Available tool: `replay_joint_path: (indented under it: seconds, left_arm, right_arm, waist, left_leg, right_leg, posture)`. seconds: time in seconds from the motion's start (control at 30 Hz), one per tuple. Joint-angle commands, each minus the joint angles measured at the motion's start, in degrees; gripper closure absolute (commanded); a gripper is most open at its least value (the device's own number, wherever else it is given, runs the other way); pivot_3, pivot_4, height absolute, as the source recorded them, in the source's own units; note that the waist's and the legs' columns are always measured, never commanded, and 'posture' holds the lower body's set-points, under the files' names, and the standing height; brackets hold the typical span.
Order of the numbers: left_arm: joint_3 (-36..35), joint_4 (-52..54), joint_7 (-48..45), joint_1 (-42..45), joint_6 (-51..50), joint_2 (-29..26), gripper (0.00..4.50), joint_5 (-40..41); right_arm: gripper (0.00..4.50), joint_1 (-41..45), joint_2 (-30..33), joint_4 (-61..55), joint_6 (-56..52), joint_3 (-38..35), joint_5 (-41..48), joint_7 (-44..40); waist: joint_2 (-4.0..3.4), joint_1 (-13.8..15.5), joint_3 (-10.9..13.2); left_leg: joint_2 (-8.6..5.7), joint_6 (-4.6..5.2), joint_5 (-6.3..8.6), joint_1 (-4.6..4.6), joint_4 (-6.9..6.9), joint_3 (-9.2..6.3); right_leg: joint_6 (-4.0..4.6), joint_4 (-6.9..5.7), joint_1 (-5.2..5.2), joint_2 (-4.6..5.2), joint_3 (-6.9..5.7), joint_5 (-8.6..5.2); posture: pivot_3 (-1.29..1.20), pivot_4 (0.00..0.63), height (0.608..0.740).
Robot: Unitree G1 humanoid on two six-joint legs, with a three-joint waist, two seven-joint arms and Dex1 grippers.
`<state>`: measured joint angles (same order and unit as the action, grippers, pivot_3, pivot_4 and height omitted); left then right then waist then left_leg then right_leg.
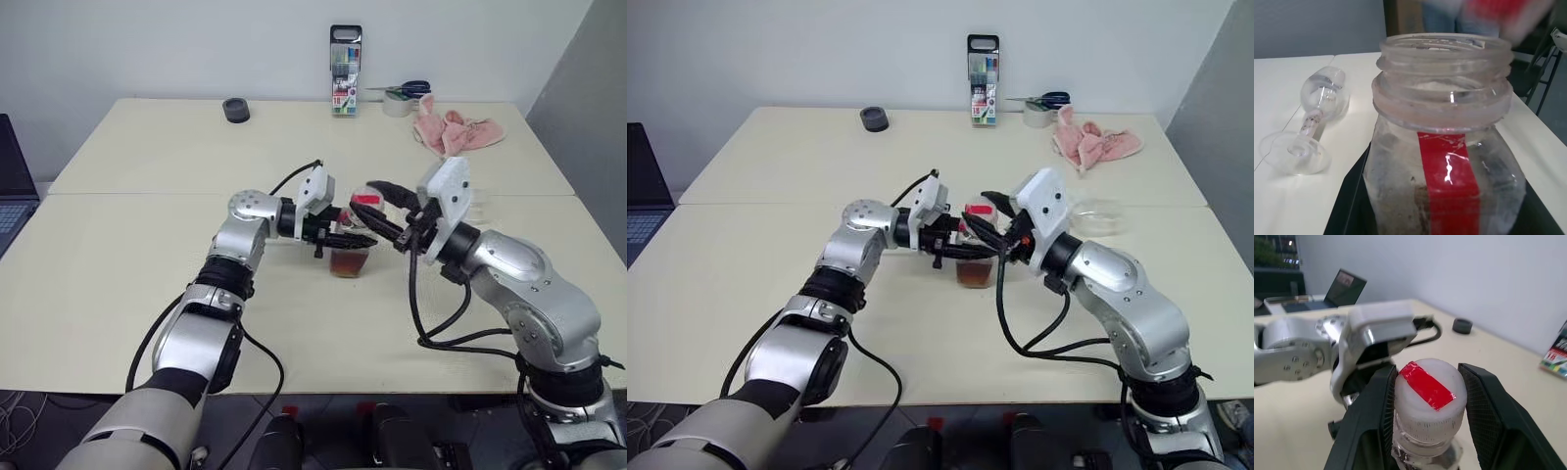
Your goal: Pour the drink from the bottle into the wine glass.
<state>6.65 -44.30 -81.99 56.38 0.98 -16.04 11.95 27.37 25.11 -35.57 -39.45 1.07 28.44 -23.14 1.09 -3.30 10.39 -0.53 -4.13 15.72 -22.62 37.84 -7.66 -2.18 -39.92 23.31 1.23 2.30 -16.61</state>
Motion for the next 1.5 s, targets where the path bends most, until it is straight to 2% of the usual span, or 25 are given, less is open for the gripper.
replay_joint_path:
  seconds: [0.03, 0.17, 0.3, 0.43, 0.57, 0.6, 0.7, 0.9, 1.03, 1.2, 1.5]
  left_arm:
    - [-2.71, 1.46, 2.3, 0.61, -1.14, -1.51, 2.84, 1.28]
    - [-4.74, 1.75, 4.11, -0.01, -3.1, -3.59, 2.84, 2.41]
    - [-6.46, 1.93, 6.03, -0.4, -3.72, -5.79, 2.84, 2.66]
    - [-7.91, 2.0, 8.11, -0.55, -3.93, -7.4, 2.84, 2.58]
    - [-10.89, 1.53, 12.62, -0.12, -4.27, -8.82, 2.84, 3.15]
    - [-11.48, 1.62, 13.73, -0.21, -4.38, -9.12, 2.84, 3.26]
    - [-13.84, 2.1, 18.4, -0.91, -5.05, -10.27, 2.84, 3.46]
    - [-18.33, 0.98, 31.36, -2.01, -3.18, -12.35, 2.84, 2.4]
    - [-19.82, 0.64, 36.08, -3.12, -3.07, -13.38, 2.84, 2.21]
    - [-20.74, 1.67, 41.7, -5.57, -2.22, -14.74, 2.84, 1.13]
    - [-20.96, 4.91, 46.01, -10.83, -3.59, -13.59, 2.84, 1.84]
  right_arm:
    - [2.79, -2.87, 0.24, -4.05, 0.09, -6.71, 2.11, 2.17]
    - [2.79, -13.03, -1.38, -0.06, 2.59, -11.61, -2.75, 7.21]
    - [2.79, -22.34, -3.08, 4.45, 3.79, -11.98, -6.06, 9.49]
    - [1.48, -24.76, -3.11, 4.05, 1.1, -12.43, -4.21, 8.69]
    - [0.12, -23.65, 2.6, 2.55, 5.09, -10.36, -7.3, 3.97]
    - [0.0, -23.45, 4.41, 2.41, 6.75, -9.4, -8.52, 2.41]
    - [0.0, -20.41, 4.83, 0.28, 8.44, -7.9, -3.56, -3.22]
    - [0.0, -8.51, 1.97, 0.71, 3.05, -0.61, 2.44, -6.82]
    - [0.0, -0.97, -2.73, 7.87, 3.89, 2.59, -0.09, -5.04]
    - [0.0, 6.18, -5.84, 17.48, 8.09, 8.4, -5.49, -7.5]
    - [0.0, 8.38, -8.53, 20.85, 10.74, 11.39, -7.79, -11.09]
  waist:
    - [0.0, 0.03, 0.0]
    - [0.01, 0.05, -0.01]
    - [0.0, 0.02, 0.0]
    - [-0.01, -0.14, 0.0]
    - [-0.01, -0.1, 0.0]
    - [-0.01, -0.1, 0.0]
    - [-0.01, -0.2, 0.0]
    - [0.0, -0.27, 0.01]
    - [0.02, -0.04, 0.0]
    - [0.01, 0.05, 0.0]
    - [0.02, 0.01, -0.01]
  left_leg:
    - [0.0, 0.0, 0.0, 0.0, 0.0, -0.01]
    - [-0.01, 0.0, 0.0, 0.0, 0.0, -0.01]
    - [-0.03, 0.0, 0.0, 0.02, -0.01, 0.07]
    - [0.02, 0.01, 0.0, 0.06, -0.01, 0.08]
    - [0.01, 0.0, 0.0, 0.07, 0.0, 0.08]
    - [0.01, 0.0, 0.0, 0.07, 0.0, 0.08]
    - [0.04, 0.0, 0.0, 0.07, -0.01, 0.05]
    - [0.08, 0.0, 0.0, 0.08, 0.02, 0.0]
    - [0.04, -0.02, -0.01, 0.05, 0.02, -0.03]
    - [-0.01, -0.14, -0.07, 0.06, 0.03, -0.02]
    - [0.0, -0.22, -0.12, 0.04, 0.02, -0.03]
  right_leg:
    - [0.0, 0.0, 0.0, 0.0, -0.01, 0.0]
    - [0.0, -0.01, -0.01, 0.0, 0.0, 0.0]
    - [0.0, -0.03, -0.01, 0.0, 0.06, 0.0]
    - [0.0, -0.06, 0.0, -0.05, 0.08, 0.0]
    - [0.0, -0.05, 0.0, -0.05, 0.07, 0.0]
    - [-0.01, -0.05, 0.0, -0.05, 0.07, 0.0]
    - [-0.01, -0.04, -0.01, -0.07, 0.03, -0.01]
    - [-0.01, -0.04, -0.02, -0.08, 0.01, 0.0]
    - [0.0, -0.03, 0.0, -0.02, -0.02, 0.0]
    - [0.0, -0.03, 0.0, 0.04, -0.02, 0.0]
    - [0.01, -0.05, 0.05, 0.06, -0.03, 0.01]
  posture:
    - [0.0, 0.15, 0.74]
    - [0.0, 0.15, 0.74]
    - [0.0, 0.15, 0.74]
    - [0.0, 0.15, 0.74]
    - [0.0, 0.15, 0.74]
    - [0.0, 0.15, 0.74]
    - [0.0, 0.15, 0.74]
    - [0.0, 0.15, 0.74]
    - [0.0, 0.15, 0.74]
    - [0.0, 0.15, 0.74]
    - [0.0, 0.15, 0.74]
